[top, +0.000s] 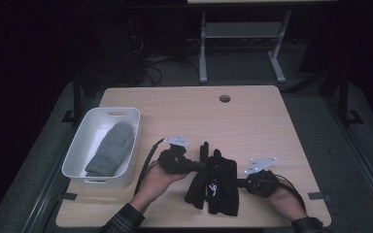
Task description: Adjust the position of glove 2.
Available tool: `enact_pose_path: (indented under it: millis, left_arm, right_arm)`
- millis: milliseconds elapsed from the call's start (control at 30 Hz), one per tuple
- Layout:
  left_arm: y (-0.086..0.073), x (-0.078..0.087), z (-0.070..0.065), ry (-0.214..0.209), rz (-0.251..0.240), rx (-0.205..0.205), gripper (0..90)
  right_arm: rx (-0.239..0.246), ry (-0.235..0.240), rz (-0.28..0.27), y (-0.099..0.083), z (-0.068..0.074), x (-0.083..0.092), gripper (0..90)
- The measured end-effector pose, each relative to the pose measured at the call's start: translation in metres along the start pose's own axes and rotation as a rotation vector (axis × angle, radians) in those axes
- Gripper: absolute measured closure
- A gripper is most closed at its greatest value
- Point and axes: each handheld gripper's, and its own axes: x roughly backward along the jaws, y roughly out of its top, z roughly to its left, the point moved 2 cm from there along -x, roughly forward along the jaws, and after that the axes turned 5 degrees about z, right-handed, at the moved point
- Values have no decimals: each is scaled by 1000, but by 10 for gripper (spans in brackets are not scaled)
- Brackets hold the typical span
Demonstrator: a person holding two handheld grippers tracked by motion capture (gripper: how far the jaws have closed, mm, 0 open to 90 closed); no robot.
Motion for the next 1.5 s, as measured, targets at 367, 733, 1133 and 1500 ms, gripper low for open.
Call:
enact_pose_path:
  millis: [367, 733, 1133, 1500]
  left_arm:
    - [8, -35, -6, -45, 24, 4, 878]
    - [12, -40, -8, -61, -29, -40, 885]
    - [-9, -68, -31, -57, 85, -97, 893]
    - [-15, -101, -39, -11, 214, -138, 894]
  right_arm:
    - [37, 10, 1, 13, 9, -10, 900]
    - [0, -38, -38, 7, -5, 3, 900]
    - [-130, -154, -89, -8, -35, 13, 377]
    - [-155, -196, -92, -16, -45, 13, 282]
